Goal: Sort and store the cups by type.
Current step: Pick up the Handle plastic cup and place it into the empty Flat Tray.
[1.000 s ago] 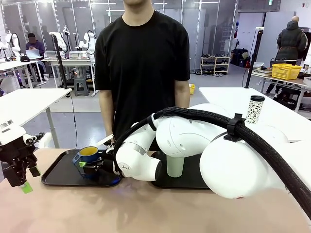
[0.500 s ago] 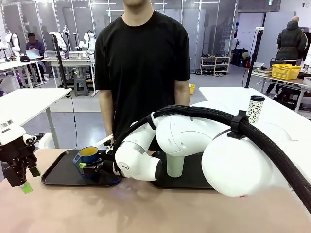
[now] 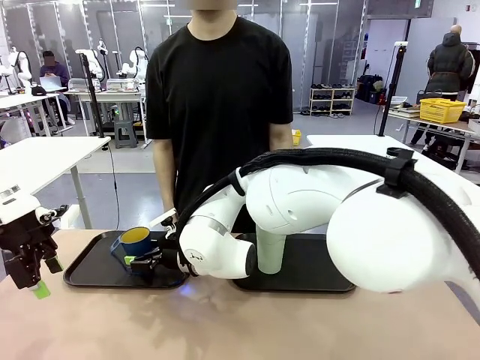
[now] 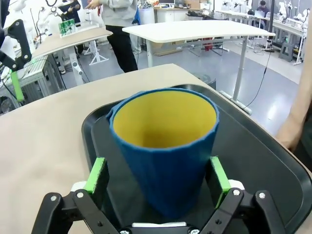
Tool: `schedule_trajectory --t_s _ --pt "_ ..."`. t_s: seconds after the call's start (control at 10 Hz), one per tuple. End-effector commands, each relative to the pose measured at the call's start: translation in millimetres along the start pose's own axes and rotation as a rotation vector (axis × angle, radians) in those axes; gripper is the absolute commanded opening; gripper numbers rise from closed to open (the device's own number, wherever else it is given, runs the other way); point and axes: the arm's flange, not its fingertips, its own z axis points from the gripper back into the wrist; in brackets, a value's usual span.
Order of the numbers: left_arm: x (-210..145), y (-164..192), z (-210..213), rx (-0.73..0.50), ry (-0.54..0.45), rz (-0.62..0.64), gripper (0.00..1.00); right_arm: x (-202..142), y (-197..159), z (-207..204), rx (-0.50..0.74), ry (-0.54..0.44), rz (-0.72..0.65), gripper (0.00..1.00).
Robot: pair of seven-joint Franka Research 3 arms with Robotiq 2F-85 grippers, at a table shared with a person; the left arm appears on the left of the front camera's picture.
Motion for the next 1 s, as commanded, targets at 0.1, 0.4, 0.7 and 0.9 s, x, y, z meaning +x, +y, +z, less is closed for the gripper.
schedule_trajectory --t_s 0.1,0.4,0.7,0.9 --pt "-1.1 0.3 0.4 0.002 -0.005 -0.005 1.00 -24.6 70.6 49.2 -0.049 0.072 0.027 1.00" --pt "-1.1 0.3 0.4 0.002 -0.005 -0.005 1.00 -22.6 85.6 72.1 -0.086 0.118 0.039 1.00" --pt "-1.1 0.3 0.4 0.002 -0.005 -0.005 1.00 -21.3 103.2 95.1 -0.115 0.183 0.054 1.00" --pt "-1.1 0.3 0.4 0.002 -0.005 -0.005 1.00 -16.9 113.4 111.1 -0.109 0.243 0.061 1.00"
